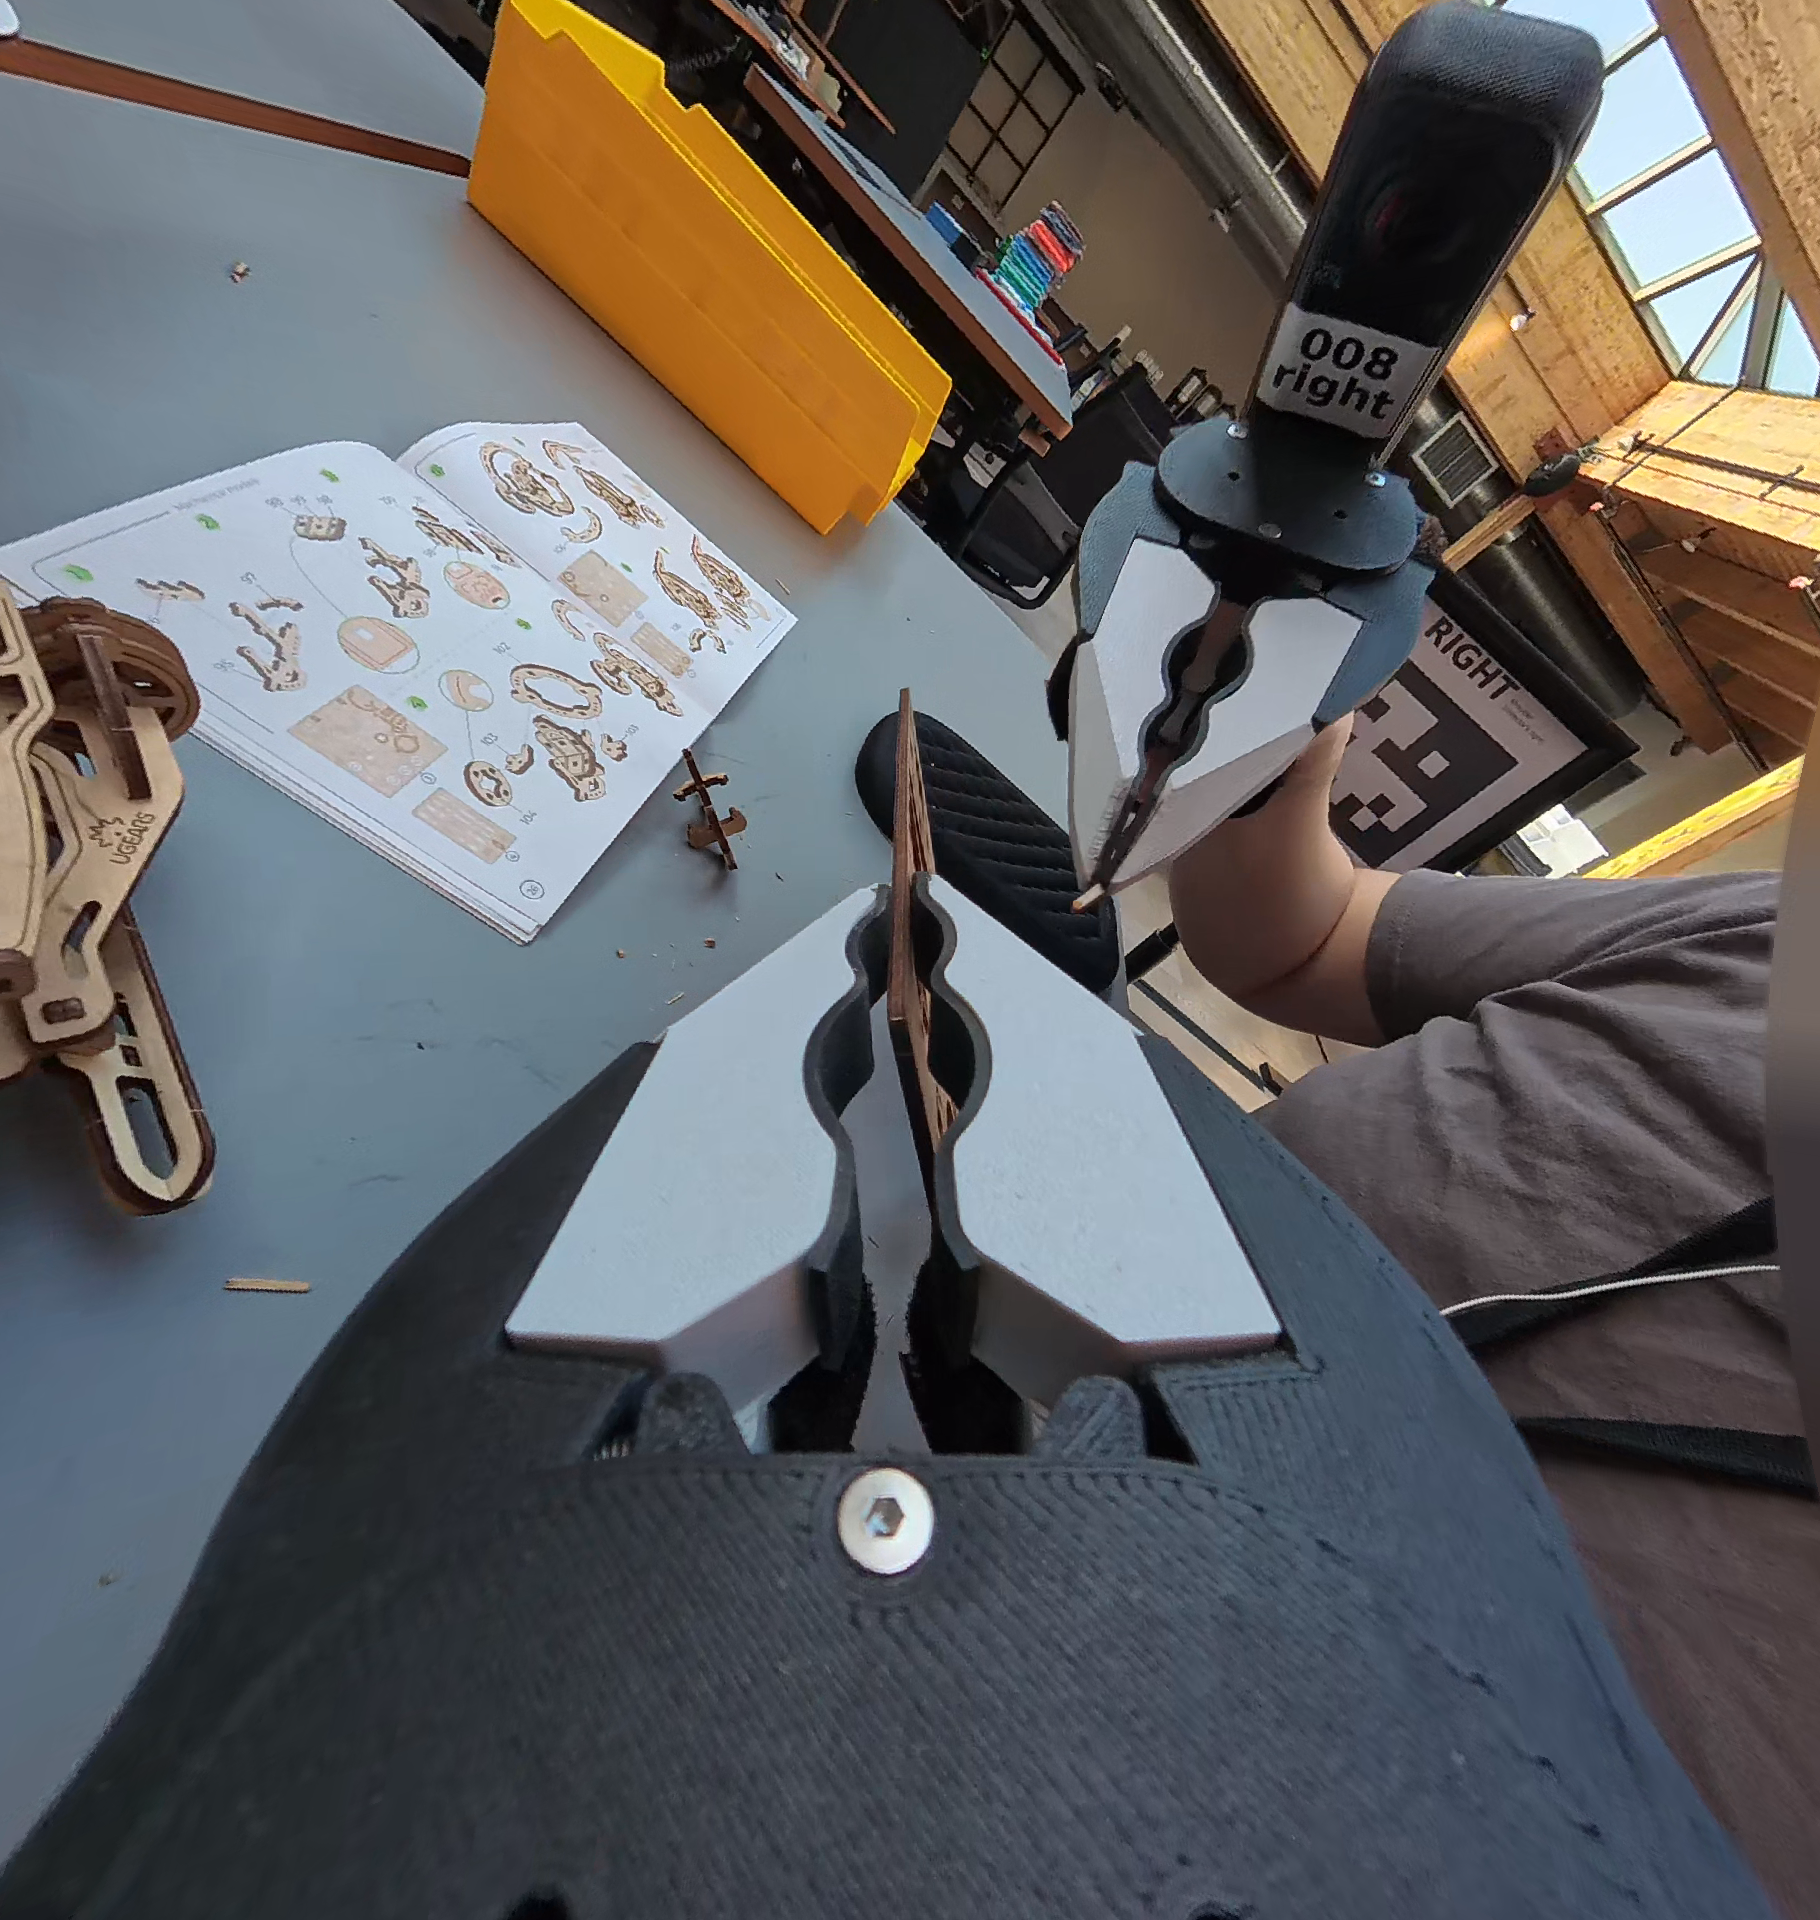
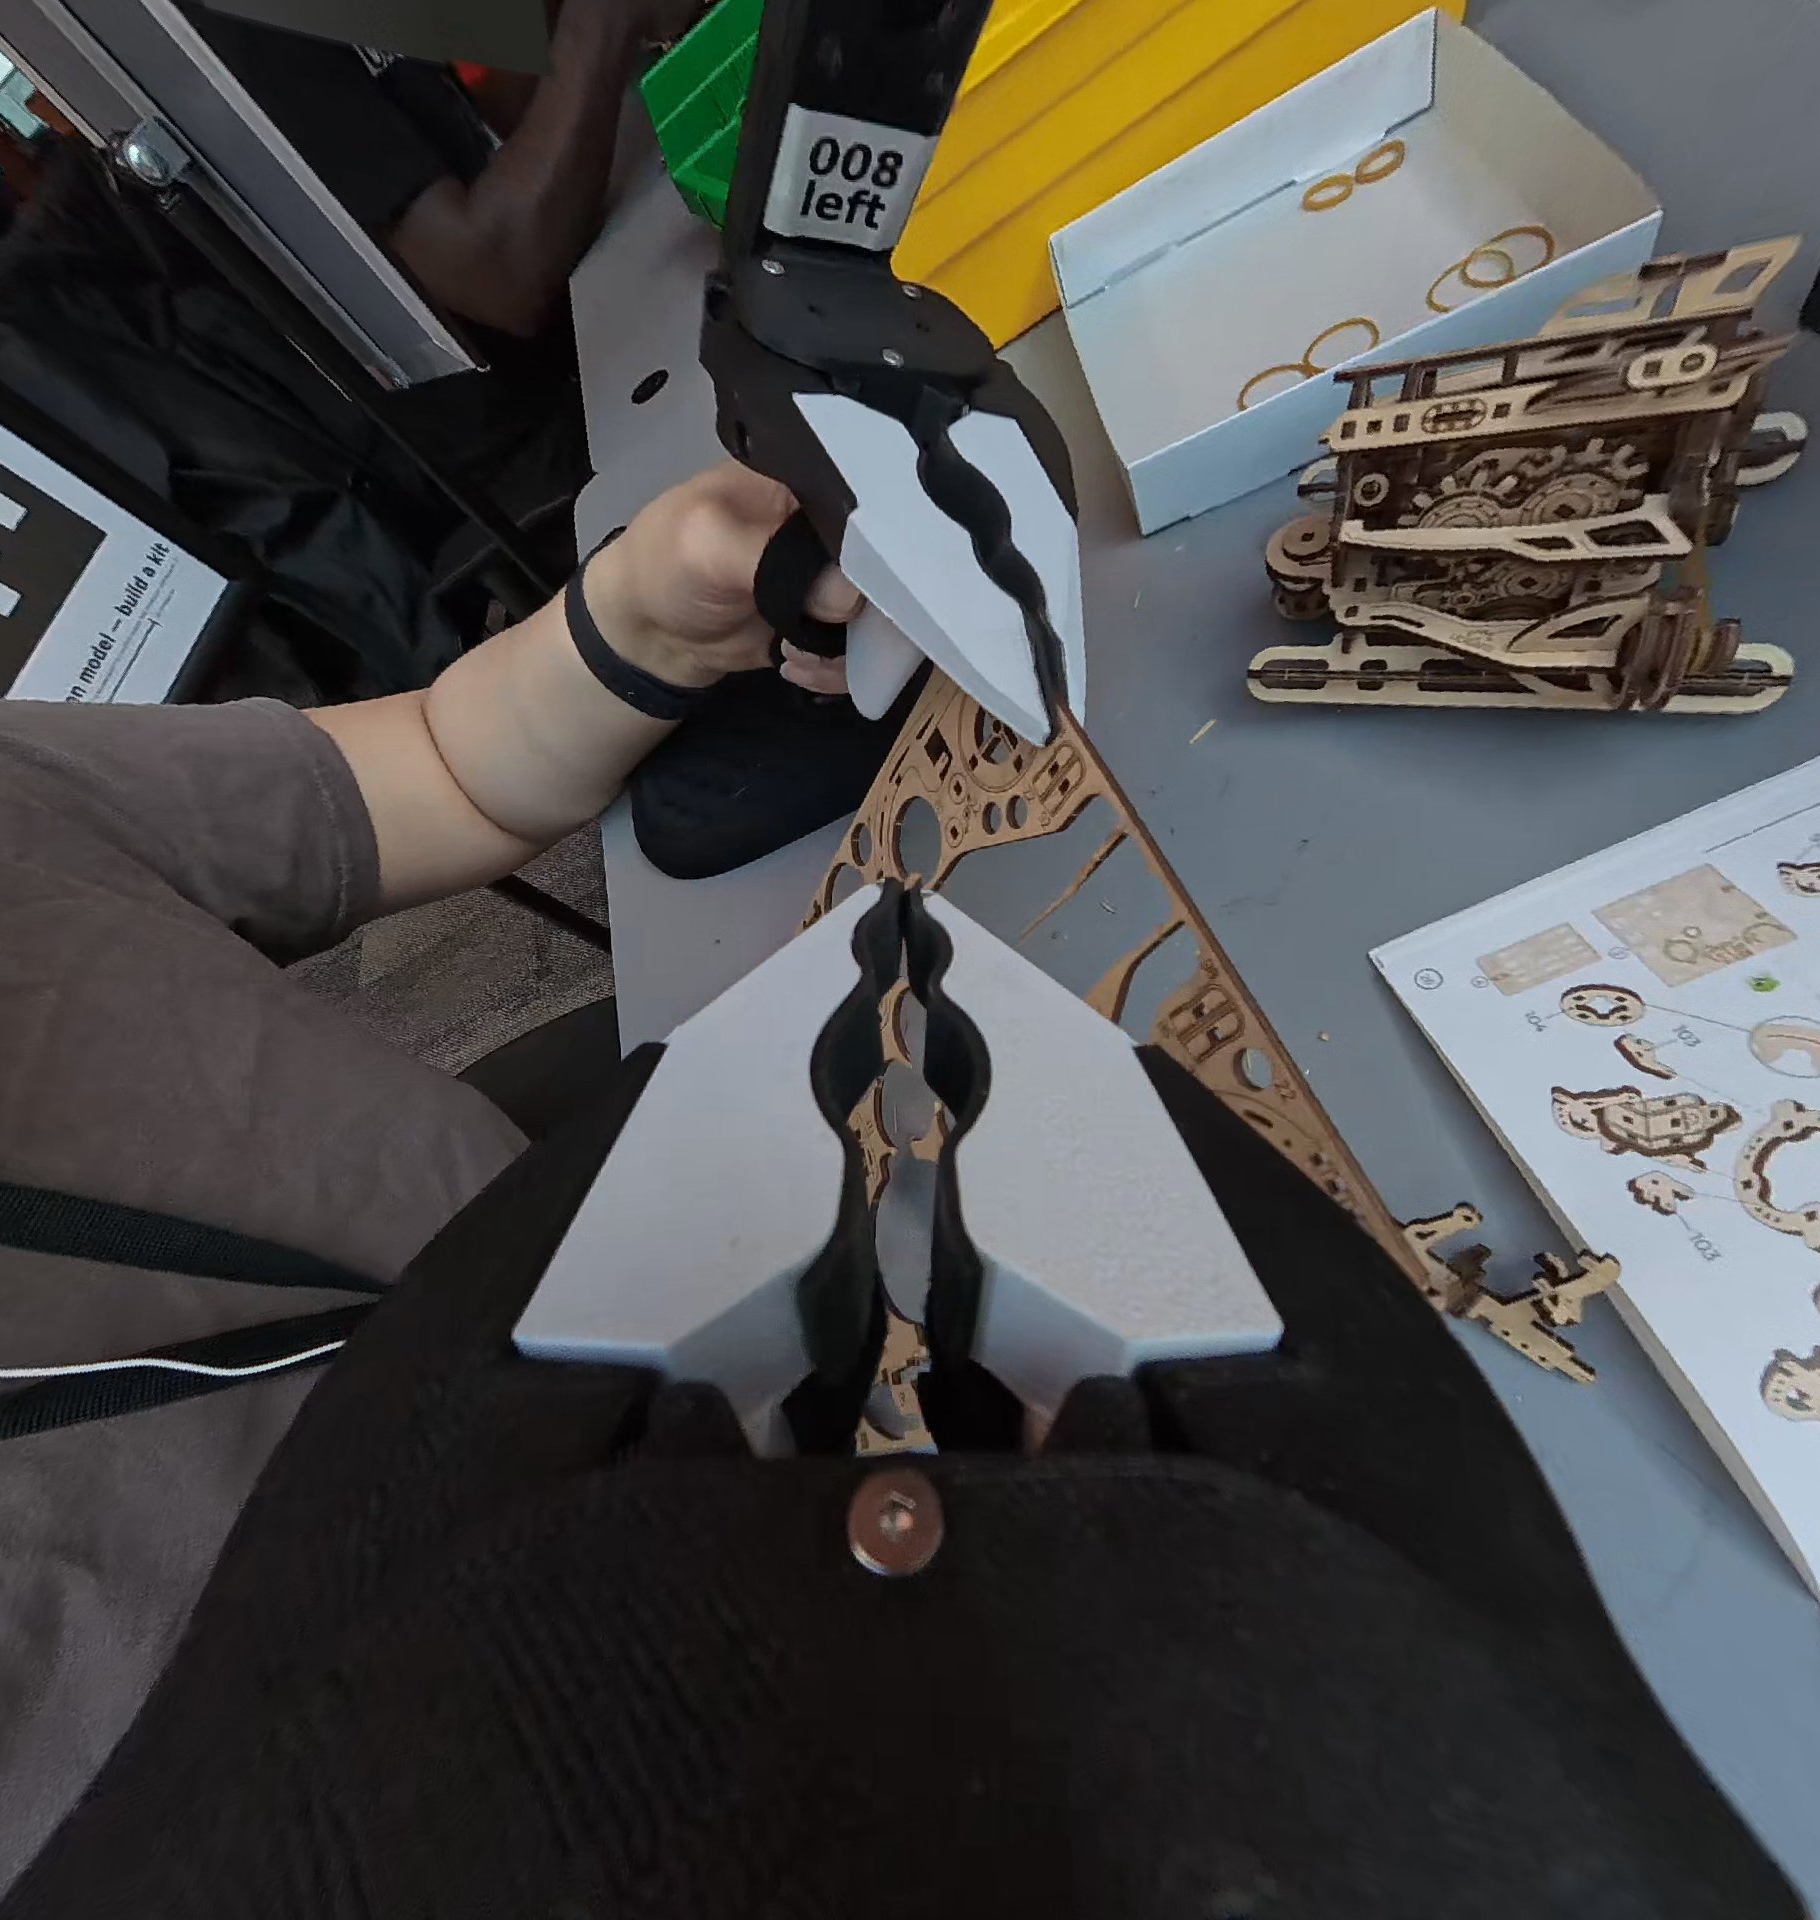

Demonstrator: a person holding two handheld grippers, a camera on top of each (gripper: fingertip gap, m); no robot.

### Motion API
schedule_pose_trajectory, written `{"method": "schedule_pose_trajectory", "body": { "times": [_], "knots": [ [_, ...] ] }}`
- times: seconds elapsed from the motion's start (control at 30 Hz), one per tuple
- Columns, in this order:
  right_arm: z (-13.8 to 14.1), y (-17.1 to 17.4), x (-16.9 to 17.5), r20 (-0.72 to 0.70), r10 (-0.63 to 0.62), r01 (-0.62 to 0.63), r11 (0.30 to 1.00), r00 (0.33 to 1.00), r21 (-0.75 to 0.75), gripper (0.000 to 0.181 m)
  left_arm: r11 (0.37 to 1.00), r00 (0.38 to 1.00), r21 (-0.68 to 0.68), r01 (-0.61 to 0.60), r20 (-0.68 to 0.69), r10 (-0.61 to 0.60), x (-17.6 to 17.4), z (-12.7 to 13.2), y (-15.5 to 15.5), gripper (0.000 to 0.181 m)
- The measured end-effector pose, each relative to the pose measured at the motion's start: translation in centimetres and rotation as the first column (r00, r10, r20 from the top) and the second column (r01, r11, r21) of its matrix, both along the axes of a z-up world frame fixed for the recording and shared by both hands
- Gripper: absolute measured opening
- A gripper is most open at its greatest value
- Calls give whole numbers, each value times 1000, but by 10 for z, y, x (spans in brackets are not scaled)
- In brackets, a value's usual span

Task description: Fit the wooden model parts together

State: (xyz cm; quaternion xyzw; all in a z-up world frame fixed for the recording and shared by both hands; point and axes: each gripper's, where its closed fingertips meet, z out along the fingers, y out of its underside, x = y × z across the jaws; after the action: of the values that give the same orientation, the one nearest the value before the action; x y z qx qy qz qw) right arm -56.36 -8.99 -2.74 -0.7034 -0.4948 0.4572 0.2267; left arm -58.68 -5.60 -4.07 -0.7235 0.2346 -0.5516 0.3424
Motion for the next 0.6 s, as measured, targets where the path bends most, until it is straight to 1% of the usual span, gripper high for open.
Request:
{"method": "schedule_pose_trajectory", "body": {
  "times": [0.07, 0.1, 0.17, 0.2, 0.23, 0.3, 0.37, 0.43, 0.5, 0.6],
  "knots": [
    [-14, -1, 5, 37, -19, 21, 999, 999, -50, 0, 1000, 999, -4, -19, -27, 19, -4, -5, 4, 1],
    [-20, -6, 9, 51, -8, 12, 997, 999, -72, 0, 999, 998, -3, -37, -47, 37, -8, -9, 8, 1],
    [-29, -10, 25, 69, -16, 21, 996, 998, -83, 0, 999, 995, -6, -50, -83, 49, -14, -15, 11, 1],
    [-31, -8, 36, 65, -45, 49, 996, 997, -72, 0, 998, 993, -10, -54, -101, 53, -17, -18, 13, 1],
    [-36, 1, 49, 68, -101, 105, 993, 993, -55, 0, 998, 992, -5, -69, -107, 68, -20, -19, 16, 1],
    [-54, 24, 82, 98, -239, 244, 969, 966, -36, 0, 997, 991, -12, -75, -113, 73, -23, -20, 17, 1],
    [-78, 38, 108, 153, -313, 326, 943, 937, -67, 0, 997, 991, -13, -80, -109, 78, -25, -20, 19, 1],
    [-95, 42, 117, 189, -319, 340, 936, 929, -88, 0, 997, 992, -16, -72, -101, 70, -24, -19, 18, 1],
    [-108, 43, 121, 243, -310, 333, 941, 919, -59, 0, 997, 993, -18, -72, -96, 70, -24, -20, 18, 1],
    [-116, 43, 121, 287, -281, 298, 954, 916, -16, 0, 998, 993, -18, -67, -96, 65, -23, -20, 18, 1]
  ]
}}
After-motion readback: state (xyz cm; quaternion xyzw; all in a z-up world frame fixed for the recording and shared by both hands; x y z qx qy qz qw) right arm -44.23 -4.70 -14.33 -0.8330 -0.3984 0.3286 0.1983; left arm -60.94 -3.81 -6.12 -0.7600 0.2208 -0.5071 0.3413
